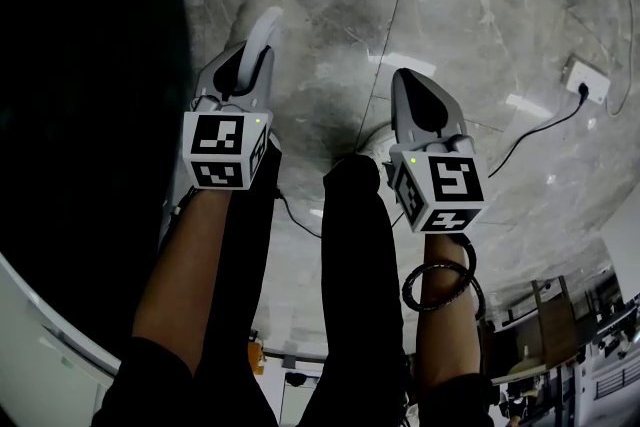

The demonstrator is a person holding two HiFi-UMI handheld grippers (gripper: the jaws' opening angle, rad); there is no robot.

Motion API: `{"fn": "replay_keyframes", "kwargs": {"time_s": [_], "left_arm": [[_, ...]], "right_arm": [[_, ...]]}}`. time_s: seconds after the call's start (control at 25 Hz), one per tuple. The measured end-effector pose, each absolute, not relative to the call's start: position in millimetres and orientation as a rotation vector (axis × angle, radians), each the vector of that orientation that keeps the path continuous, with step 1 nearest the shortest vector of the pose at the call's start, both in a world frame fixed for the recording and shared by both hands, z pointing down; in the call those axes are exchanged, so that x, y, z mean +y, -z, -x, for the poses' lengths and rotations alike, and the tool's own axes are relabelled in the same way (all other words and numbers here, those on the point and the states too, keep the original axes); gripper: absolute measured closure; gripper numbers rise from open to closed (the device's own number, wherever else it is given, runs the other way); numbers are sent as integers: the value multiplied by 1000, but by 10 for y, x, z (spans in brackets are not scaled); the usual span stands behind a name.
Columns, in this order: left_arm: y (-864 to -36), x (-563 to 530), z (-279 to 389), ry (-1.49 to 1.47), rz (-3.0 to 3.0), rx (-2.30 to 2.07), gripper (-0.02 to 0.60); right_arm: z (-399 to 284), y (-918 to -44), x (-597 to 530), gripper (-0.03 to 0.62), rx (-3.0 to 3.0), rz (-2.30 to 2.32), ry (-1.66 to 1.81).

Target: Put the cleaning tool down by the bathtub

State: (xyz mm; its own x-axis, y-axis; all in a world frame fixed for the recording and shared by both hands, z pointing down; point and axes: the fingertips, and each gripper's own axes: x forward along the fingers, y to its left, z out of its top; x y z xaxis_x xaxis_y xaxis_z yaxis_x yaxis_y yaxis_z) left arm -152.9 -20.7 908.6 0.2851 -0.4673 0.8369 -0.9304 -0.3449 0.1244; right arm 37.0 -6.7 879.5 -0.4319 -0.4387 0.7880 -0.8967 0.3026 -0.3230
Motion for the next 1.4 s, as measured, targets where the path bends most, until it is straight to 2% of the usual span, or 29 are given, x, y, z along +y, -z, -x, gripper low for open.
{"fn": "replay_keyframes", "kwargs": {"time_s": [0.72, 1.4], "left_arm": [[-9960, -181, 1478, -983, -1935, -1229, 499], [-10380, -153, 1520, -1032, -1949, -1211, 500]], "right_arm": [[-387, -9660, 110, 569, -1984, -1093, -1065], [-418, -10028, 236, 569, -1969, -1082, -1076]]}}
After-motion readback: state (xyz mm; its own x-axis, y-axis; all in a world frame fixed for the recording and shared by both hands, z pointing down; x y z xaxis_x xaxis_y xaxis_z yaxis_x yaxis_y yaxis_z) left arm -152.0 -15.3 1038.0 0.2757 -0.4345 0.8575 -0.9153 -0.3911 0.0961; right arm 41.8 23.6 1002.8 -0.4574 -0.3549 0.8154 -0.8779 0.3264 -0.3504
